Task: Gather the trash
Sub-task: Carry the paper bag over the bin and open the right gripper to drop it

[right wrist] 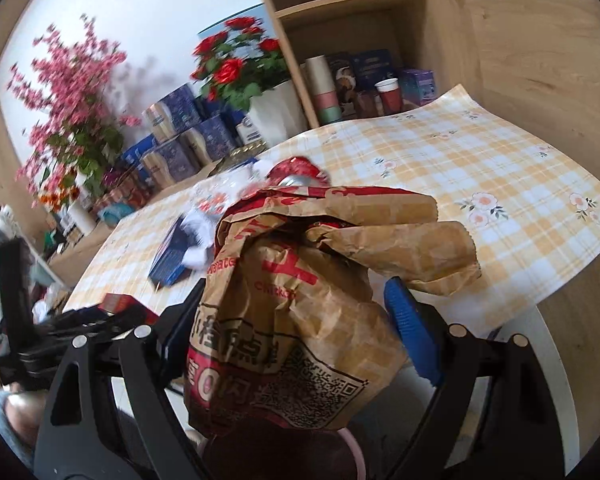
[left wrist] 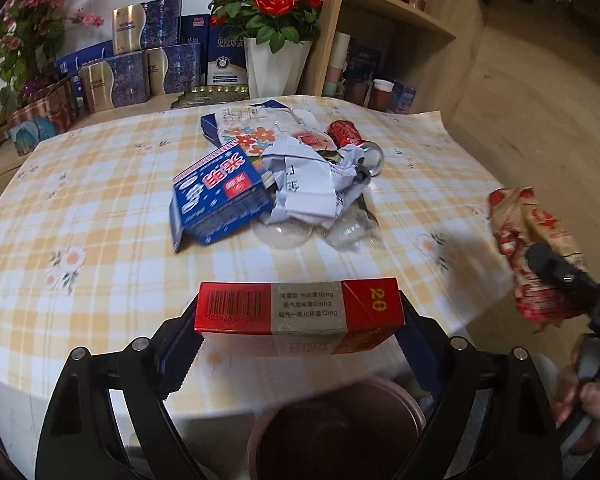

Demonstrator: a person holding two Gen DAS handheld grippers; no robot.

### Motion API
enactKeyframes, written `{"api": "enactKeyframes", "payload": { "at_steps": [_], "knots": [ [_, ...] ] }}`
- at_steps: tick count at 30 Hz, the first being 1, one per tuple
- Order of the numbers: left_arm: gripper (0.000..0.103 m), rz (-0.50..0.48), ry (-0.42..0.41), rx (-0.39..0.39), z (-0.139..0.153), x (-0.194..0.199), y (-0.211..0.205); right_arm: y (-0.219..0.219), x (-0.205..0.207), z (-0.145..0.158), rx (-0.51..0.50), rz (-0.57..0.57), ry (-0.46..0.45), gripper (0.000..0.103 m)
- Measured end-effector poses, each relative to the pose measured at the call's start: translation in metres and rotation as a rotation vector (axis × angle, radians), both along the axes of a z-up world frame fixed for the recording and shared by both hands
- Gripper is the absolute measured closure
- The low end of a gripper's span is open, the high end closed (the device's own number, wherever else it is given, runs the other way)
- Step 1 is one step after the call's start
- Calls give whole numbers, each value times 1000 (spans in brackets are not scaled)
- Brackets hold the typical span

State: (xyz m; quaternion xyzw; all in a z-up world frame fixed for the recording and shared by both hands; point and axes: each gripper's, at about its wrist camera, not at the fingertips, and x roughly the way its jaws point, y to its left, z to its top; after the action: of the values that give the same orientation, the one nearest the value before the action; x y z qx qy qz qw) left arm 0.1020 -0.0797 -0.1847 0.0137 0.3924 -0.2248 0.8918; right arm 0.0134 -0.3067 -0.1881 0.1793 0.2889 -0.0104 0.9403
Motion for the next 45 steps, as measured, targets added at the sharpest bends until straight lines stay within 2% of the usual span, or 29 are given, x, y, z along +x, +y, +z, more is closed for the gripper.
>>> {"api": "enactKeyframes", "payload": {
  "at_steps": [5, 9, 13, 18, 27, 39, 42, 45],
  "knots": [
    [17, 0, -33, -6, 7, -52, 43, 42, -25, -16, 12, 95, 58, 17],
    [17, 52, -47, 0, -5, -79, 73, 83, -40, -39, -17, 188, 129, 17],
    [17, 102, -49, -40, -19, -93, 92, 113, -41, -60, -69, 266, 204, 17],
    [17, 115, -65, -46, -23, -95, 94, 133, -32, -82, -119, 332, 275, 16],
    [17, 110, -8, -51, -38, -82, 89, 130, -15, -121, -66, 317, 403, 16],
    [17, 94, 18, -34, -45, -75, 80, 108, -11, -126, 12, 268, 407, 9],
    [17, 82, 15, -19, -45, -76, 76, 105, -11, -122, 18, 259, 392, 7],
    [17, 72, 12, -5, -46, -77, 73, 92, -15, -106, 32, 214, 331, 6]
  ]
}}
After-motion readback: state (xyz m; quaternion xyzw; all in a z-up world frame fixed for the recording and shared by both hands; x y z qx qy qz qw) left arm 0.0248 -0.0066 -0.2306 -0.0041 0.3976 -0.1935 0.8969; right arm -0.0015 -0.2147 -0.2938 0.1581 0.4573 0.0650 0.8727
